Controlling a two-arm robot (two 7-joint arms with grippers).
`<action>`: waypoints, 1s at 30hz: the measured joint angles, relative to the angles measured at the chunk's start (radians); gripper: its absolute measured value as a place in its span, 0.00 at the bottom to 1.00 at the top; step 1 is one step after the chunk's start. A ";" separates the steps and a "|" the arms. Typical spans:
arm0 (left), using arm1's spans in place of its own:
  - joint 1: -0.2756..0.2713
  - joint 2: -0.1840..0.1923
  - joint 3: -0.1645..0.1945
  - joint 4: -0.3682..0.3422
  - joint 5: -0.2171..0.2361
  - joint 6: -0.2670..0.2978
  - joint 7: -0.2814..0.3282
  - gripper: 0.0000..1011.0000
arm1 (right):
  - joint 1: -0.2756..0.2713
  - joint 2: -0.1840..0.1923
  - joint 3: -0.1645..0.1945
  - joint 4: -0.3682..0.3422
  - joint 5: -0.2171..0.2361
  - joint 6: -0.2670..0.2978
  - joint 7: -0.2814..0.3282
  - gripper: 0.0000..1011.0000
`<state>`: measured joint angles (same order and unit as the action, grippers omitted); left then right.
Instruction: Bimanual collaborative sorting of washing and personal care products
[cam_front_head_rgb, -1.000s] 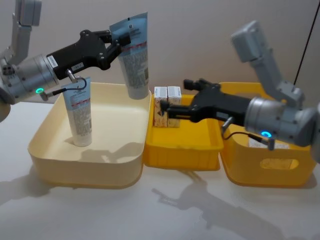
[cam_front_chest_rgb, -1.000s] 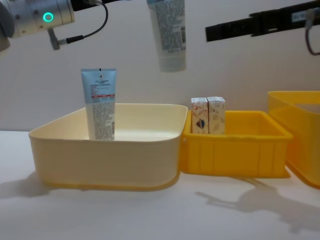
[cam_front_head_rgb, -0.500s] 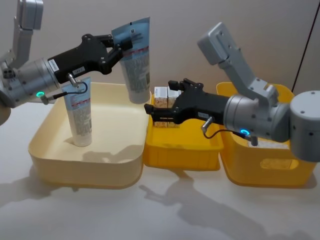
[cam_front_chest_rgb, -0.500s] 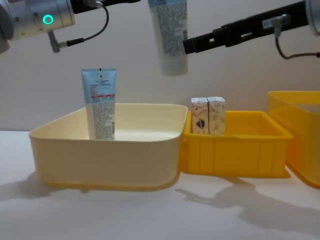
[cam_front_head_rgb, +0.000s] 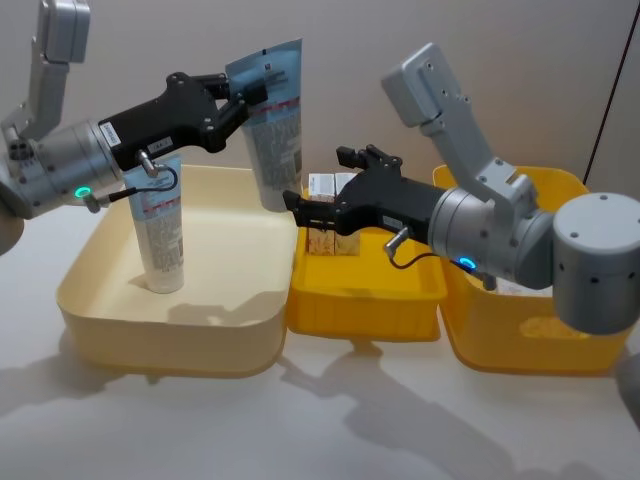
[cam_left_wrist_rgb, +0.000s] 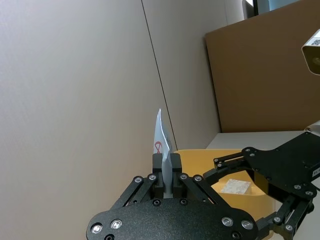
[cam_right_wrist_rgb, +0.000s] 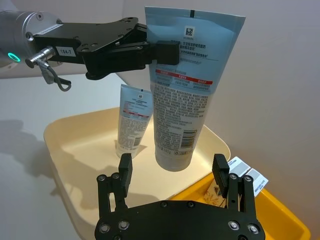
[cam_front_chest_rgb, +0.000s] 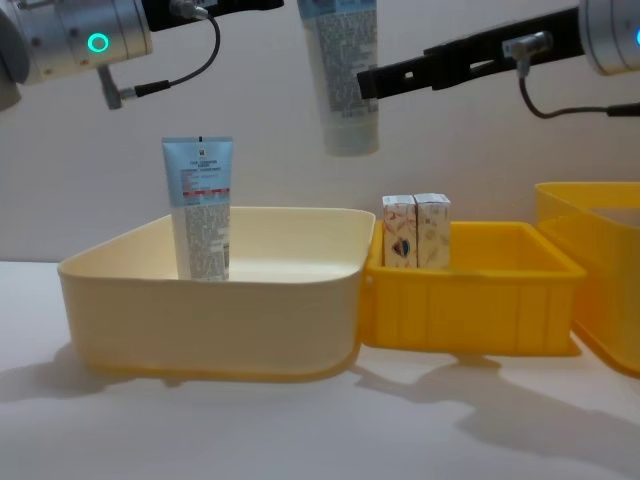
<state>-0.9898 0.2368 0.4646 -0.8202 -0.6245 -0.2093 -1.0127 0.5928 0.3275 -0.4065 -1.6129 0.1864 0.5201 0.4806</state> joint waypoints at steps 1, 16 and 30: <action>0.000 0.000 0.000 0.000 0.000 0.000 0.000 0.09 | -0.001 -0.002 -0.001 0.000 -0.001 0.000 -0.004 0.99; -0.003 -0.002 0.012 0.004 -0.011 -0.001 0.003 0.09 | -0.009 -0.043 -0.020 0.016 -0.022 -0.009 -0.082 0.99; 0.005 0.004 0.021 -0.011 -0.023 0.000 0.010 0.09 | -0.002 -0.076 -0.027 0.053 -0.051 -0.019 -0.131 0.99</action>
<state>-0.9846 0.2411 0.4856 -0.8316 -0.6474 -0.2091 -1.0028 0.5911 0.2512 -0.4339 -1.5602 0.1352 0.5014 0.3493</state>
